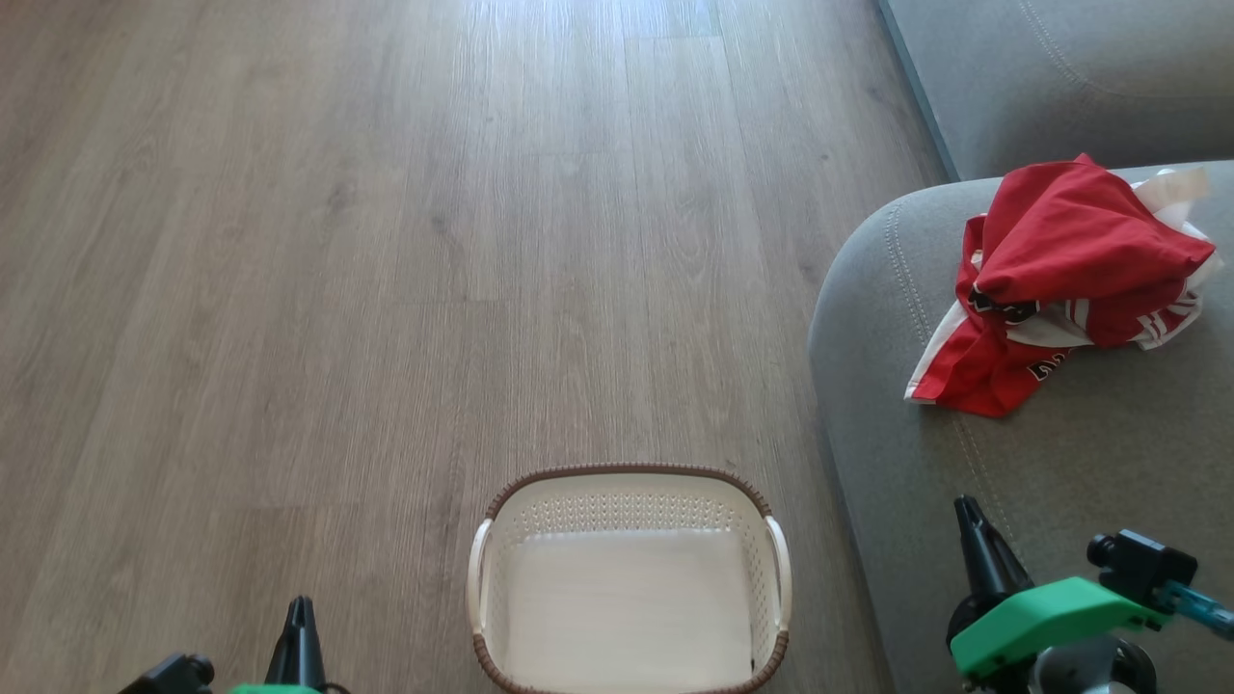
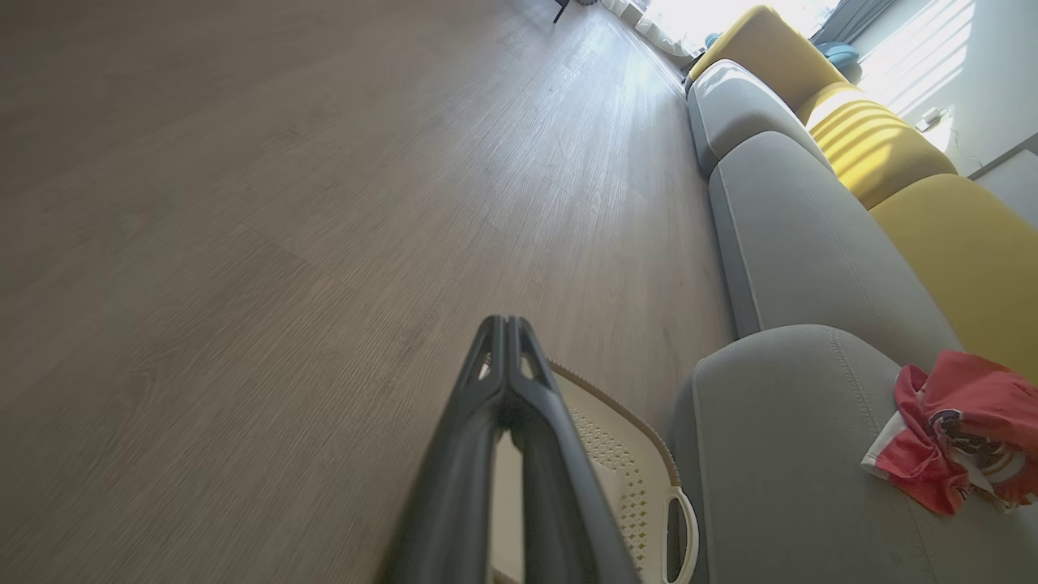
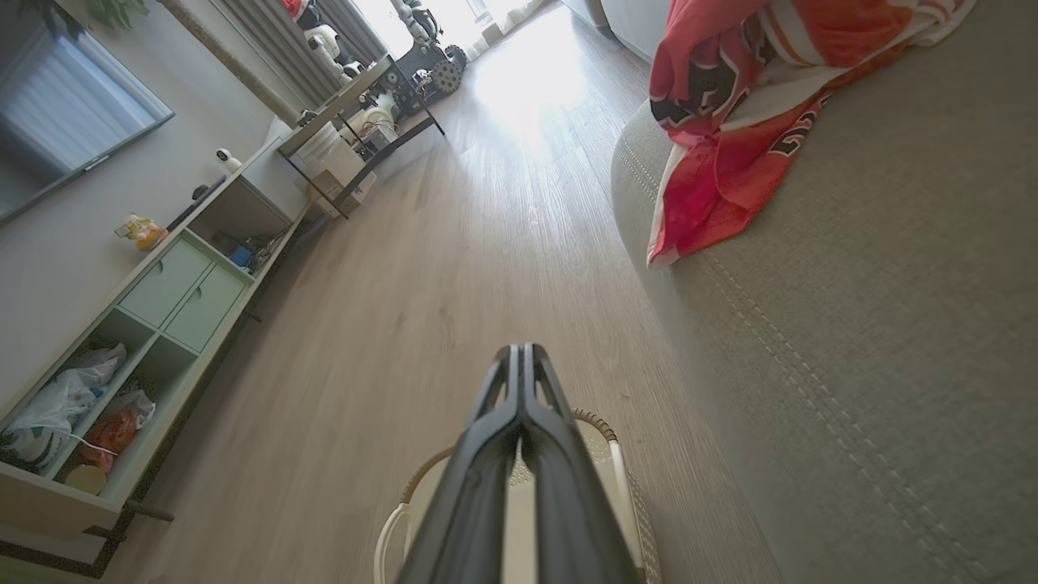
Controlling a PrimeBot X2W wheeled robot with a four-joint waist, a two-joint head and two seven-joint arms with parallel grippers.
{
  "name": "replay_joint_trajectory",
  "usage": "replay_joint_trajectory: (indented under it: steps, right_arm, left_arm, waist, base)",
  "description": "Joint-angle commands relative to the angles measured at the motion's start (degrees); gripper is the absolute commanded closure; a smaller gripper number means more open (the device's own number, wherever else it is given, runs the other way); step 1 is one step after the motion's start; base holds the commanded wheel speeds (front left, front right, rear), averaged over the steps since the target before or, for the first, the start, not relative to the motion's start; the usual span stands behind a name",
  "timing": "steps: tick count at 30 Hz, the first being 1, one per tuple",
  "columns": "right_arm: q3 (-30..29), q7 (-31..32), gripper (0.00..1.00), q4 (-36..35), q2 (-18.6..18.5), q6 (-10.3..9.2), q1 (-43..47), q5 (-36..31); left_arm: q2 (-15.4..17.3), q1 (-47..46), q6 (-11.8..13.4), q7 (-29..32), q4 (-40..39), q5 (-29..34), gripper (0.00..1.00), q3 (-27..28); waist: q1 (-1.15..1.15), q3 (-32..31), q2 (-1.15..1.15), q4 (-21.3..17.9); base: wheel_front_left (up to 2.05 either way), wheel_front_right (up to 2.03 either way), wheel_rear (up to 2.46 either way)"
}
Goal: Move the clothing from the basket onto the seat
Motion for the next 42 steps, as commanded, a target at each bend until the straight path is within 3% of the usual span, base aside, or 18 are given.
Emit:
replay_joint_trajectory:
  steps: [1,42]
  right_arm:
    - [0.0,0.2,1.0,-2.2,-0.1,0.16,-3.6,1.9]
    - [-2.1,4.6,1.0,-2.6,-0.5,0.31,-6.7,28.8]
  left_arm:
    - [0.1,-3.0,-0.5,0.5,-2.1,-1.4,1.0,1.8]
    - [-2.8,-5.9,-6.3,6.7,-4.3,-22.0,1.0,10.8]
  waist:
    - [0.0,0.0,0.0,0.0]
    - [0.0,1.1,0.0,-0.8]
  base:
    - [0.0,0.0,0.0]
    - [0.0,0.0,0.0]
